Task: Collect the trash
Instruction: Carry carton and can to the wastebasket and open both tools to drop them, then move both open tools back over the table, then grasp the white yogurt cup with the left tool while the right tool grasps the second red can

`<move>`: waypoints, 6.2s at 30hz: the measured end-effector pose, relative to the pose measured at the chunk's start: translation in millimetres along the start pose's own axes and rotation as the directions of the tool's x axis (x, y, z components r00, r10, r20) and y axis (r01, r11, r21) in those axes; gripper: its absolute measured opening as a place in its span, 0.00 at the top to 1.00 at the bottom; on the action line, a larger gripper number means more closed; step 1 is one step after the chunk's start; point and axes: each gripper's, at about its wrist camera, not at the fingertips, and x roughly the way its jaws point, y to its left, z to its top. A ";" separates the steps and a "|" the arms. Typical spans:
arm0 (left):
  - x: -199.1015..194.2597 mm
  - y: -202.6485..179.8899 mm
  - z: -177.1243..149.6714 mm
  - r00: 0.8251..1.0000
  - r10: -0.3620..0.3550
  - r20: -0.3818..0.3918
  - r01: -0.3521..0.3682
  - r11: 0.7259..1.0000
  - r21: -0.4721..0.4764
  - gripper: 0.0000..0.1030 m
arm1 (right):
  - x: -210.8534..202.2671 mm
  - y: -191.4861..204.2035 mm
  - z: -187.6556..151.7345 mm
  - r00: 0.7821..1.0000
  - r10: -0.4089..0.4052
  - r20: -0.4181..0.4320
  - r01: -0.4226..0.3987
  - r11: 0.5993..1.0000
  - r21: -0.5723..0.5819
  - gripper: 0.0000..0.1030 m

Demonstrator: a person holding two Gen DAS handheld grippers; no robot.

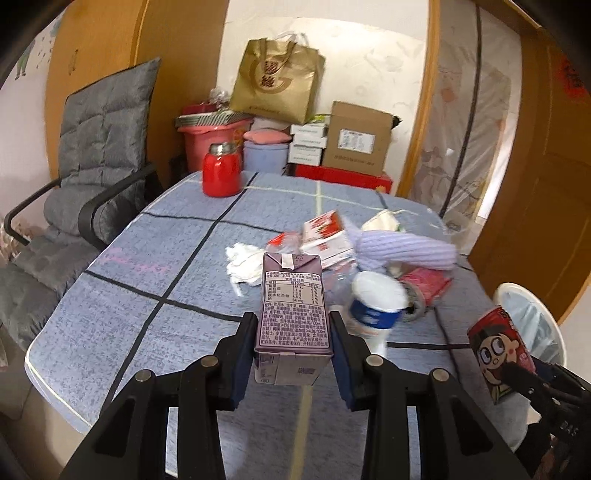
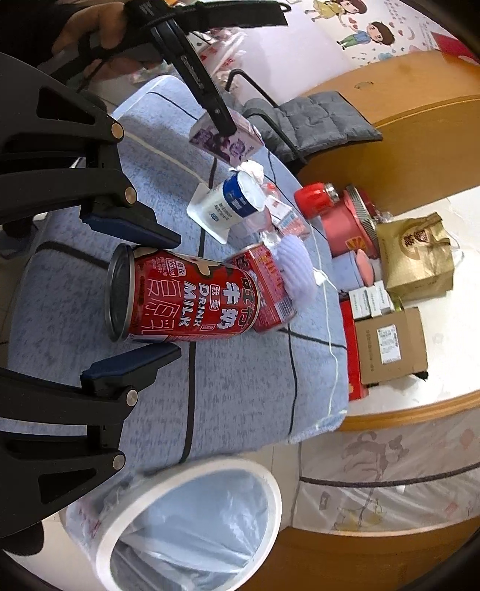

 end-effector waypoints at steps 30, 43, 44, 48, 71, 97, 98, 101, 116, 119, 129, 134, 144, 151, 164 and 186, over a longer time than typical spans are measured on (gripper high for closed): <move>30.5 -253.3 -1.0 0.871 -0.468 -0.149 0.491 0.812 0.317 0.63 | -77.7 -163.3 -3.2 0.945 -0.319 0.068 0.296 0.927 0.232 0.48; 76.8 -305.7 -17.9 0.815 -0.510 -0.273 0.578 0.740 0.344 0.62 | -65.2 -190.8 -5.1 0.931 -0.366 -0.011 0.359 0.905 0.227 0.48; 79.2 -307.2 -18.2 0.814 -0.509 -0.279 0.580 0.739 0.344 0.62 | -64.1 -192.2 -4.6 0.930 -0.367 -0.014 0.361 0.904 0.230 0.48; 85.3 -312.0 -20.0 0.807 -0.511 -0.297 0.590 0.729 0.348 0.62 | -61.2 -194.7 -3.9 0.924 -0.382 -0.032 0.379 0.897 0.230 0.48; 53.6 -270.2 -10.9 0.816 -0.527 -0.236 0.577 0.765 0.287 0.62 | -91.6 -156.1 -1.7 0.929 -0.356 0.102 0.333 0.924 0.190 0.48; 2.6 -150.3 -31.8 0.931 -0.345 -0.121 0.363 0.910 0.198 0.62 | -59.6 -60.6 -14.7 0.991 -0.123 0.047 0.123 0.992 0.014 0.48; 2.3 -146.7 -32.3 0.932 -0.343 -0.117 0.360 0.913 0.190 0.62 | -58.5 -58.8 -14.3 0.992 -0.120 0.045 0.120 0.993 0.010 0.48; 2.9 -135.7 -31.4 0.938 -0.327 -0.113 0.342 0.925 0.166 0.62 | -55.5 -53.8 -14.1 0.993 -0.107 0.042 0.107 0.994 -0.005 0.48; 12.9 -74.2 -17.2 0.983 -0.179 -0.048 0.182 0.979 0.092 0.54 | -23.6 -28.9 0.2 0.998 -0.057 0.024 0.058 0.997 -0.055 0.44; 19.7 -63.7 -13.6 0.986 -0.158 -0.044 0.161 0.984 0.077 0.51 | -17.4 -24.7 1.8 0.999 -0.047 0.017 0.048 0.997 -0.066 0.44; 51.5 -53.3 -4.3 0.991 -0.124 -0.053 0.128 0.987 0.099 0.46 | 0.3 -18.5 8.9 0.999 -0.046 0.005 0.046 0.997 -0.070 0.44; 67.8 -50.6 -2.1 0.991 -0.114 -0.074 0.121 0.988 0.099 0.46 | 13.6 -11.6 14.1 0.999 -0.043 -0.008 0.042 0.996 -0.083 0.44; 57.0 -26.0 -2.3 0.990 -0.131 -0.045 0.134 0.988 0.070 0.53 | 59.0 28.0 28.2 0.999 -0.017 -0.036 0.012 0.987 -0.157 0.44; 50.1 -6.0 -2.9 0.989 -0.141 -0.037 0.143 0.988 0.053 0.53 | 99.2 50.4 38.5 0.997 -0.047 -0.059 0.035 0.980 -0.193 0.44; 58.9 -2.6 -1.9 0.986 -0.161 -0.044 0.163 0.985 0.054 0.53 | 94.2 4.5 45.5 0.982 -0.176 -0.061 0.168 0.978 -0.125 0.44; 55.5 -14.1 -3.1 0.985 -0.166 -0.048 0.169 0.983 0.071 0.53 | 92.4 13.1 46.9 0.991 -0.134 0.014 0.135 0.988 -0.076 0.43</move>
